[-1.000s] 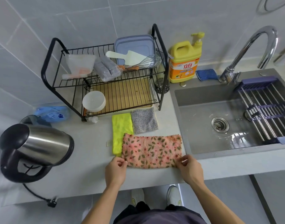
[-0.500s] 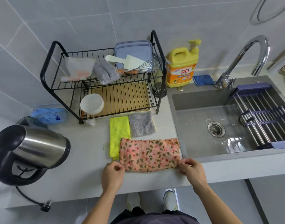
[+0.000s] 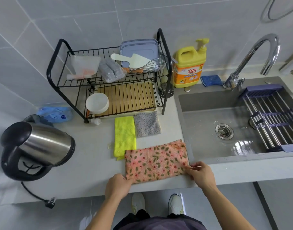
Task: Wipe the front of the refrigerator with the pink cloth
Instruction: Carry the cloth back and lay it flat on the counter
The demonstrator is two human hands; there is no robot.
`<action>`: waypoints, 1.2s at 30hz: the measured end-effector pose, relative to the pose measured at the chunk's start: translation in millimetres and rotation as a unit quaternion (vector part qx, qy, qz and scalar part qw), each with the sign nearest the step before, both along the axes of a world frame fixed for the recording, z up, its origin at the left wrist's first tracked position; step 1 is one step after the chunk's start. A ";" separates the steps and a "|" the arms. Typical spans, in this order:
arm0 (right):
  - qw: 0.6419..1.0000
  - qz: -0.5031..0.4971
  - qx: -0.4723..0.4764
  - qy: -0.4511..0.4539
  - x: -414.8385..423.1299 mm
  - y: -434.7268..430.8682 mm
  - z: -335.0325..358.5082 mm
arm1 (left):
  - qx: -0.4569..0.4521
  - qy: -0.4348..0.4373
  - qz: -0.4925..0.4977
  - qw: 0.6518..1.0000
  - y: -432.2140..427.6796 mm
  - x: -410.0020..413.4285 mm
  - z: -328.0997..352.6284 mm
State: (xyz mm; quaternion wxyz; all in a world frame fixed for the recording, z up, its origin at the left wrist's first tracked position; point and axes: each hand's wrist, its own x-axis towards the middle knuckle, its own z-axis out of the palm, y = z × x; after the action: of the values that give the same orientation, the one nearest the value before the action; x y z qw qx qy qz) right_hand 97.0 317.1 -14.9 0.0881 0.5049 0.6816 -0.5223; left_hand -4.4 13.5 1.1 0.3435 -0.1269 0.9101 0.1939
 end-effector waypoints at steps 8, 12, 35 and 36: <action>0.966 0.190 0.128 -0.118 1.4 8.0 5.7 | -0.056 -0.087 -0.107 0.989 2.6 -7.3 9.3; 0.952 0.221 0.211 -0.002 -20.7 7.3 4.1 | 0.037 0.073 -0.080 0.993 9.9 -25.6 18.1; 0.877 0.352 0.319 0.073 -66.1 17.9 -7.6 | 0.022 0.213 -0.117 0.970 21.6 -29.5 -3.3; 0.874 0.358 0.322 0.071 -66.4 18.1 -8.9 | 0.020 0.209 -0.122 0.970 21.7 -29.1 -4.3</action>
State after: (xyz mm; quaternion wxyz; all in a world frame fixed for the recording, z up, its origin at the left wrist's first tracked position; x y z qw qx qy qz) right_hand 30.6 335.2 -23.8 0.0523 0.1885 0.9505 -0.2413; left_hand -33.5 35.1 -3.2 0.1693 0.0354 0.9663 0.1906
